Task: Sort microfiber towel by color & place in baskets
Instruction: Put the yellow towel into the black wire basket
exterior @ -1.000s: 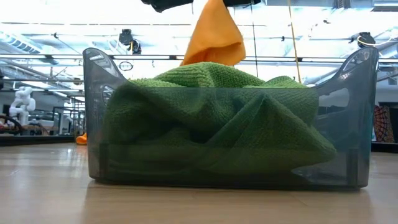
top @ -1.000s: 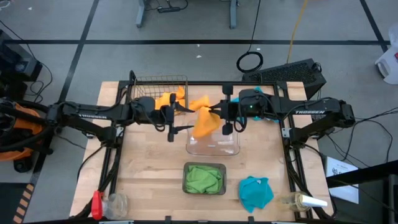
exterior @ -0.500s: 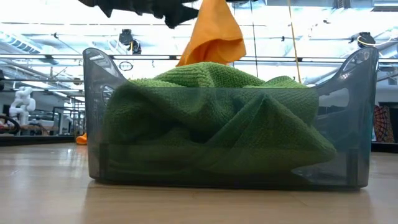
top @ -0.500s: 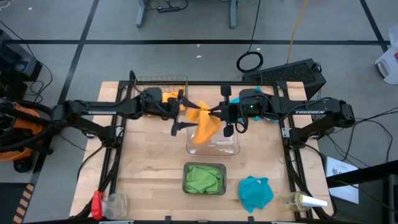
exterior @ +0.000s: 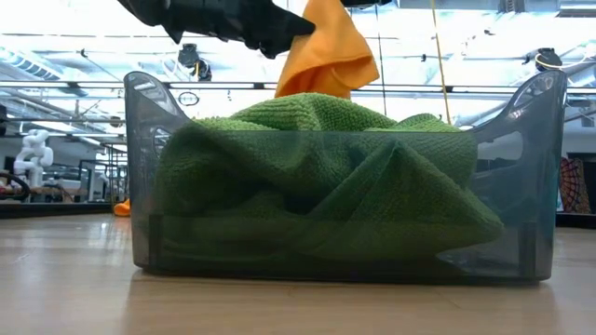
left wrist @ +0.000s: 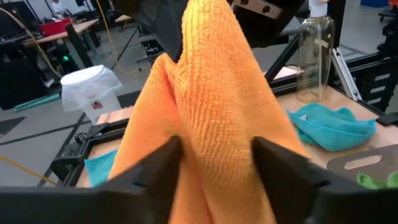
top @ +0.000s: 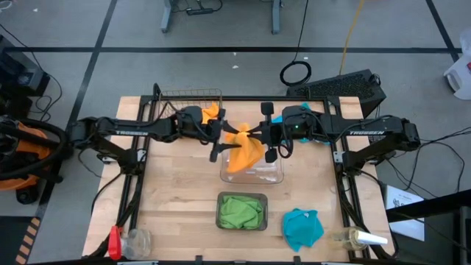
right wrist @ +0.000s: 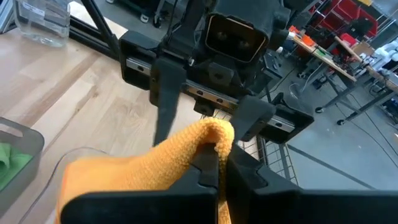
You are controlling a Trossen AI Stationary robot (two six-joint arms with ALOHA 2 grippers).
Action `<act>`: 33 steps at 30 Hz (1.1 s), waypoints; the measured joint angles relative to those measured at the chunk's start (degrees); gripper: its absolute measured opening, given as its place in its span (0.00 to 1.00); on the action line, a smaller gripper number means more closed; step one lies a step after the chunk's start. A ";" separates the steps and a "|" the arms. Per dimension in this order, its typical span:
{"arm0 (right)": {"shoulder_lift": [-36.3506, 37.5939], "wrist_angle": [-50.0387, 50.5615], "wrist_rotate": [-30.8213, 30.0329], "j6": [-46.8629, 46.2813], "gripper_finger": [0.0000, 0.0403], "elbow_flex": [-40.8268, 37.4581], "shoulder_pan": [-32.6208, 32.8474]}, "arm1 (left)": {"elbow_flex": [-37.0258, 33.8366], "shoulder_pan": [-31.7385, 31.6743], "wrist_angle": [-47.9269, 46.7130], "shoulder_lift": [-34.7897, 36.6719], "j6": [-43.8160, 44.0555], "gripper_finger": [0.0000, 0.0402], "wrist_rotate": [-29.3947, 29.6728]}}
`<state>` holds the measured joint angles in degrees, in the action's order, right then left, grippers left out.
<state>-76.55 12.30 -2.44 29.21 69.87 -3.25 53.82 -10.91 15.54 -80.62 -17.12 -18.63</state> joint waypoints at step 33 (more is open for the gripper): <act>3.56 21.07 -19.01 -33.49 0.57 -6.27 2.51 | 7.62 -20.42 -33.70 24.47 2.85 0.01 9.23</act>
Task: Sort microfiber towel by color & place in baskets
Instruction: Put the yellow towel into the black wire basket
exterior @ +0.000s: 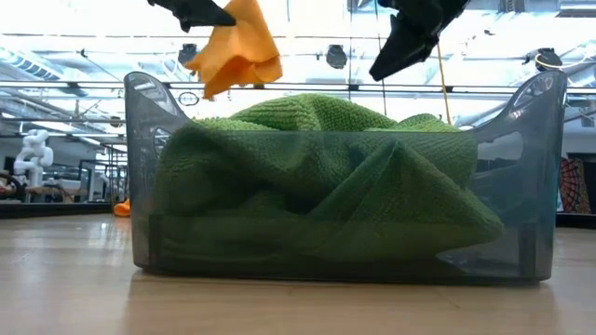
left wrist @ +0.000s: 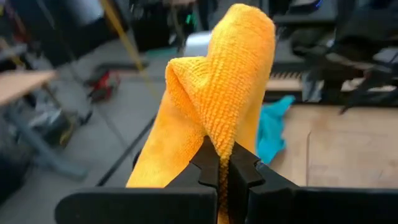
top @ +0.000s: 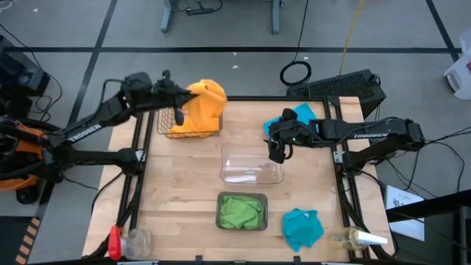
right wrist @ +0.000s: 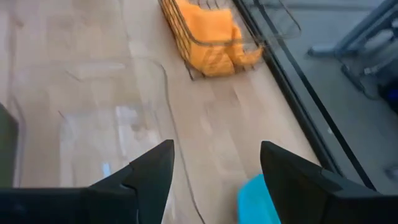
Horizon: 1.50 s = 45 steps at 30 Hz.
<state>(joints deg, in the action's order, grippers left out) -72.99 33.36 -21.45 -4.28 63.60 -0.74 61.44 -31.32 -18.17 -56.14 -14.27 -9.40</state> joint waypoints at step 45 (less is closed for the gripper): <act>0.35 -25.88 0.28 2.17 0.57 -16.79 10.02 | 16.23 -16.09 -34.69 -44.39 -12.04 0.17 -0.28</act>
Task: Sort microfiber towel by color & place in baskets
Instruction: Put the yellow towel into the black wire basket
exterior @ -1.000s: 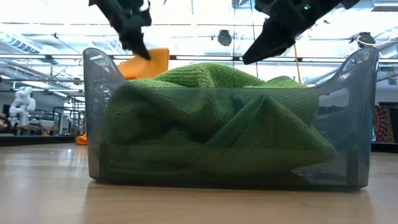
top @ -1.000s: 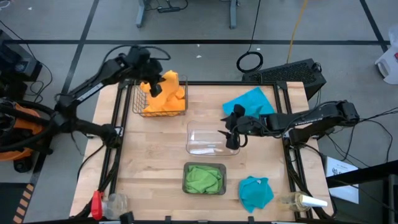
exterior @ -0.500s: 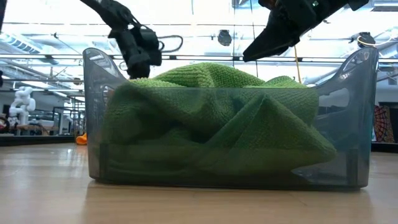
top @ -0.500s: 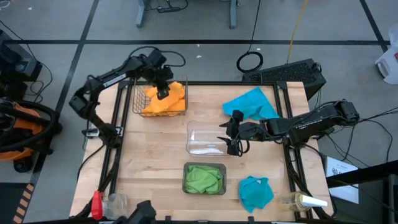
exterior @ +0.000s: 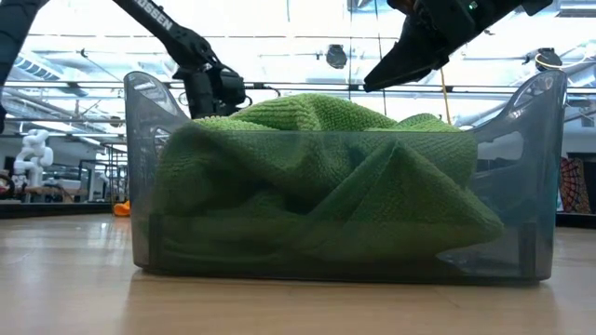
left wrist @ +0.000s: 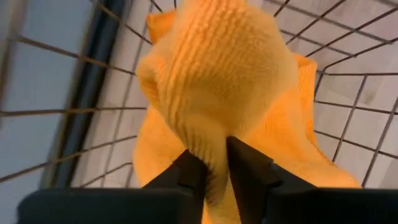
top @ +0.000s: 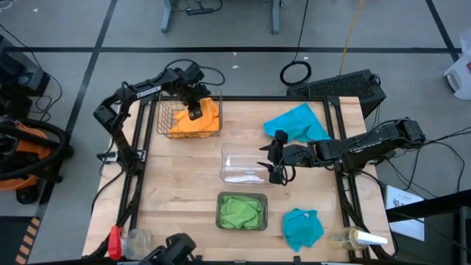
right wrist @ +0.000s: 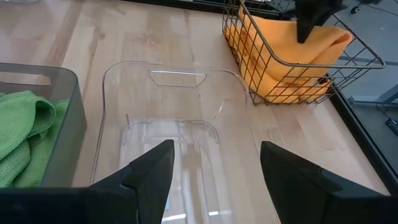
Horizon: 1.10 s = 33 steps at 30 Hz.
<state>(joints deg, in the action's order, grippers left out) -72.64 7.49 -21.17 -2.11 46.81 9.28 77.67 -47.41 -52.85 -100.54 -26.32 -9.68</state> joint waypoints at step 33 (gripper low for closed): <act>0.00 0.60 0.01 -1.34 0.57 0.02 0.22 | -4.07 9.70 10.14 9.27 55.54 0.33 23.04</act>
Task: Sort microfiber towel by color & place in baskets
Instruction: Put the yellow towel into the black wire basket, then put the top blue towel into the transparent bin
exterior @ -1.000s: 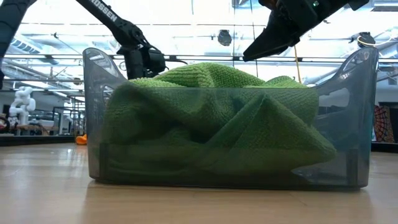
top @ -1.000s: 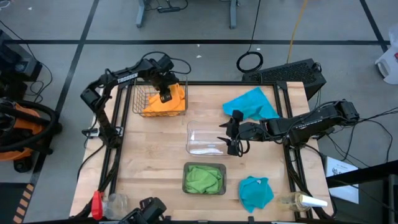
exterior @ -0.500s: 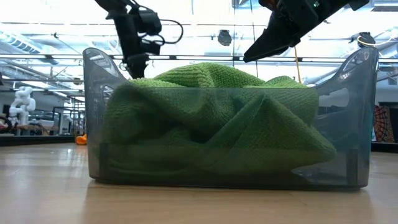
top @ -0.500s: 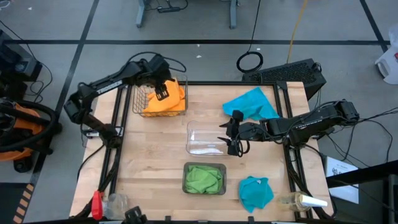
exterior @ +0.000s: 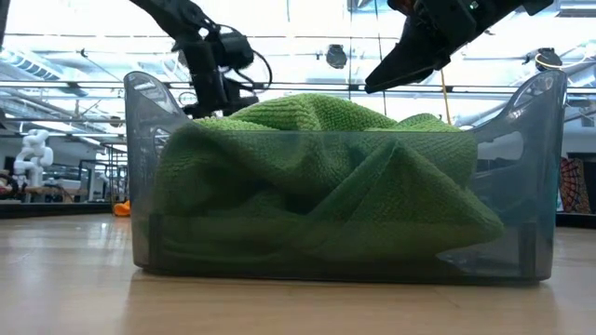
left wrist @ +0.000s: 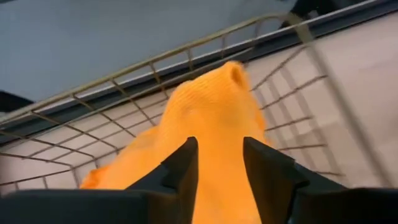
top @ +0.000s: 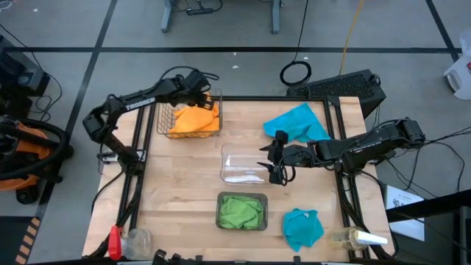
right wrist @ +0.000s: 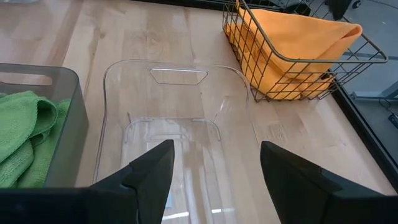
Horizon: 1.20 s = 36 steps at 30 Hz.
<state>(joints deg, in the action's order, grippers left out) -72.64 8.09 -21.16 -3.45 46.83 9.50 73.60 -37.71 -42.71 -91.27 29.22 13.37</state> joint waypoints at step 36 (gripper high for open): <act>-0.78 0.13 -0.03 0.67 0.57 0.00 -0.02 | 0.00 1.19 -1.98 -1.51 -3.11 0.02 1.94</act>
<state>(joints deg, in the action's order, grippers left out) -73.42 8.22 -21.19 -2.78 46.83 9.47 73.60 -36.53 -44.69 -92.77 26.11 15.31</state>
